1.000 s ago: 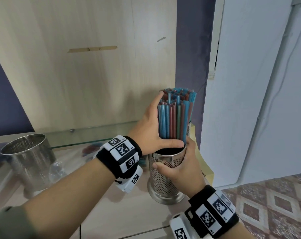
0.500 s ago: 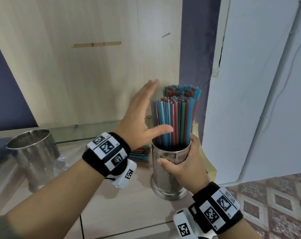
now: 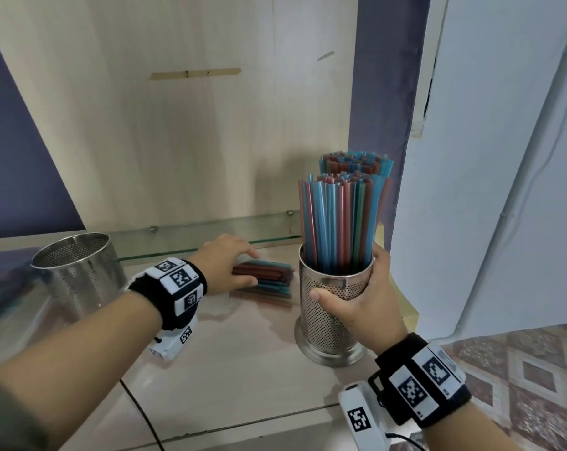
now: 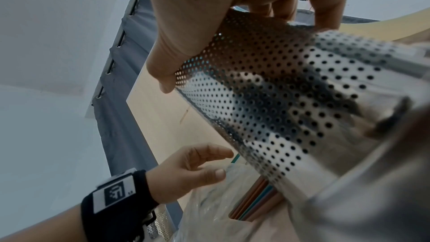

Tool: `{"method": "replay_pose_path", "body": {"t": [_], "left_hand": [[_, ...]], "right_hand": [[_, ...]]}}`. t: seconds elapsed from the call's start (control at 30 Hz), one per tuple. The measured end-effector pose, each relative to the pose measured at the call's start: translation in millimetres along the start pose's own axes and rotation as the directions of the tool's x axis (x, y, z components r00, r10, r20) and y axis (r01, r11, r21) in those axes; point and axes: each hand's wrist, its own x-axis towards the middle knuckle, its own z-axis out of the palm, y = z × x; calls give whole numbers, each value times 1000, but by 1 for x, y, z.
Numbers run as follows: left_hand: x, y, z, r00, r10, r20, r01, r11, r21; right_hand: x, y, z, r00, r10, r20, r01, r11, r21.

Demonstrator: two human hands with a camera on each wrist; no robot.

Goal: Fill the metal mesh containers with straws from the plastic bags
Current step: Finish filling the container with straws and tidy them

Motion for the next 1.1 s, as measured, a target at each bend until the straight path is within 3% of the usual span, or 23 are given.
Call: {"method": "replay_pose_path", "body": {"t": [0.2, 0.5, 1.1], "left_hand": [[17, 1, 34, 998, -9, 65, 11, 1000, -25], [23, -11, 55, 961, -137, 240, 121, 989, 80], [8, 2, 45, 966, -107, 236, 66, 982, 177]], "right_hand": [[-1, -3, 0, 999, 36, -9, -36, 999, 21], [-1, 0, 1, 998, 57, -2, -57, 998, 34], [-1, -1, 2, 998, 60, -5, -60, 998, 3]]}}
